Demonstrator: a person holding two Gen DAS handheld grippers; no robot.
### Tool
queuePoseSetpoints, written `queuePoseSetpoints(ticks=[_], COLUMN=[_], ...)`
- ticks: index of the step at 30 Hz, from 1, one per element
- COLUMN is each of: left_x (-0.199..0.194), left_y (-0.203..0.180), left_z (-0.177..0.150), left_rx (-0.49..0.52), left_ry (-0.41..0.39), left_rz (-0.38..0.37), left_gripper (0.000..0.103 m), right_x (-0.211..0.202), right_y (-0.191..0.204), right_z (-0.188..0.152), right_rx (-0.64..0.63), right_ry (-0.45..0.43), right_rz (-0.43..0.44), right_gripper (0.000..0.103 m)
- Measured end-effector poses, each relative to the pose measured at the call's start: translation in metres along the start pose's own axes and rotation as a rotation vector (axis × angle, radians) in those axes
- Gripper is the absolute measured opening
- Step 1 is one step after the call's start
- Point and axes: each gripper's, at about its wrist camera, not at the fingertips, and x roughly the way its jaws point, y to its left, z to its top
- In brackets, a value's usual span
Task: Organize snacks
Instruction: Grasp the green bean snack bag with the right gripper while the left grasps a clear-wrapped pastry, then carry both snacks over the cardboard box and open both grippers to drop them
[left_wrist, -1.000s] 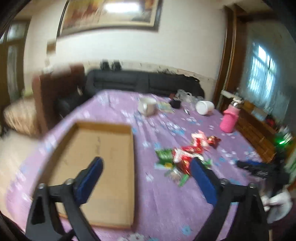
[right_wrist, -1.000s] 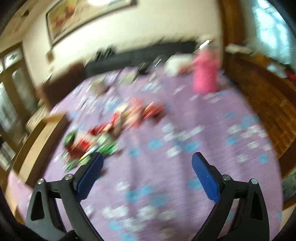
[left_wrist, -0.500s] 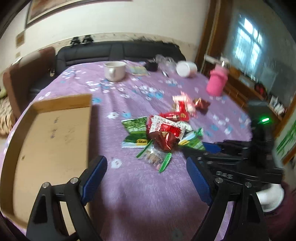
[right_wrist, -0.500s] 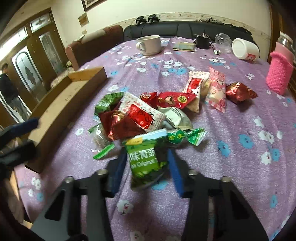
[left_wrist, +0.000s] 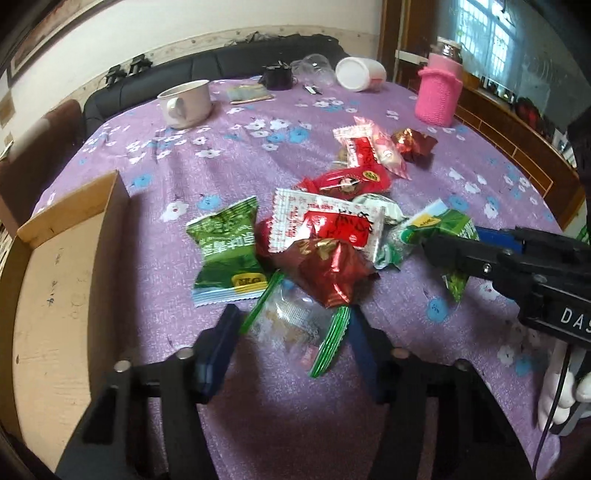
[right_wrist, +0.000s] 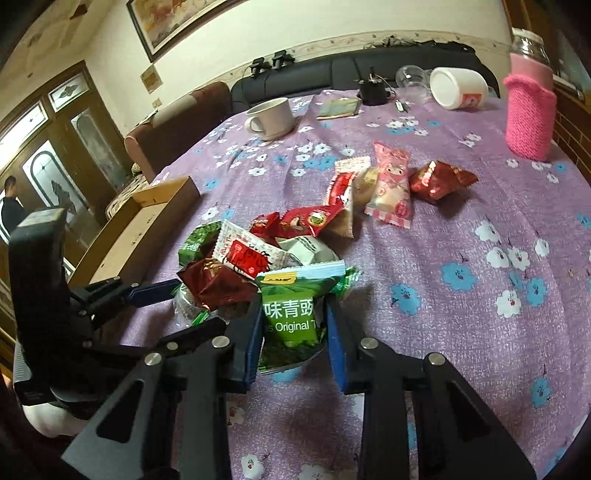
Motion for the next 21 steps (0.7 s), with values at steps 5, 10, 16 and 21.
queuePoseSetpoints(ticks=[5,10,16,21], left_x=[-0.008,-0.037,-0.064,-0.101], left_y=[0.01,0.019,0.034,0.06], left_z=[-0.002,-0.015,-0.031,-0.041], left_rx=[-0.061,-0.121,-0.182,-0.24], left_ry=[-0.015,-0.081,-0.137,-0.204], left_rz=[-0.035,-0.072,-0.108,-0.099], left_gripper=[0.035,0.033,0.032,0.032], right_x=[0.0,0.002,0.002,-0.01], right_y=[-0.002,-0.006,-0.005,0.001], right_z=[-0.001,-0.001,-0.002,-0.003], right_rx=[0.008,0.018,0.012,0.012], right_ry=[-0.009,-0.014,-0.025,-0.057], right_rz=[-0.007,-0.018,-0.055,-0.055], right_gripper=[0.033,0.033,0.033,0.033])
